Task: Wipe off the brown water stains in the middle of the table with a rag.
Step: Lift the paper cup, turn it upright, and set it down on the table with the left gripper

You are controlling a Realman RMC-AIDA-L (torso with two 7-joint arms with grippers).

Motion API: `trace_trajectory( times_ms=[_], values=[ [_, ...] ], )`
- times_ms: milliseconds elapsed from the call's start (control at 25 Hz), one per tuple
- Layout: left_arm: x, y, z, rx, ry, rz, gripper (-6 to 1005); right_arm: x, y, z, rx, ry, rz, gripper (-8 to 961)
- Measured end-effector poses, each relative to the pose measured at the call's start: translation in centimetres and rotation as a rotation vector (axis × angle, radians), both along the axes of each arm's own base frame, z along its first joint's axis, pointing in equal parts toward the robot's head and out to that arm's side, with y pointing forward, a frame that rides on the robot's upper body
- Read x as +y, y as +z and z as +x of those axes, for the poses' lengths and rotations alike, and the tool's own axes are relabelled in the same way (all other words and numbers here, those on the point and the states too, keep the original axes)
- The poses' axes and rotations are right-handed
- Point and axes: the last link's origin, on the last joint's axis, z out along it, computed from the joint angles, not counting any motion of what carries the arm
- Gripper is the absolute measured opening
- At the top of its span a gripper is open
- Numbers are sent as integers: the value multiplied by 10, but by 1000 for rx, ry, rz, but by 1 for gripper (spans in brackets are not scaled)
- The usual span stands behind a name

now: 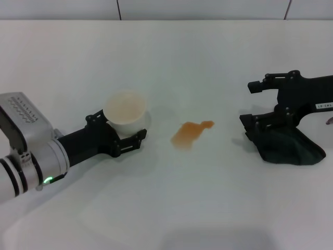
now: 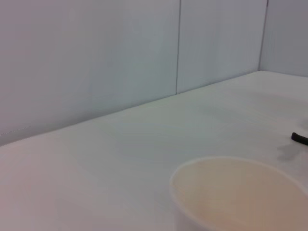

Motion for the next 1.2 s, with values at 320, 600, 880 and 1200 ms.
trace_trajectory(
  times_ms=[320, 600, 880, 1200],
  values=[
    [1, 6, -4, -16, 25, 20, 860, -1, 0, 2, -2, -5, 0, 845],
    [10, 10, -3, -13, 48, 30, 863, -1, 0, 1, -3, 0, 1, 845],
    [17, 12, 0, -4, 48, 42, 867, 0, 0, 0, -3, 4, 2, 844],
    [10, 11, -1, -17, 30, 44, 870, -1, 0, 1, -1, 1, 3, 843]
  ],
)
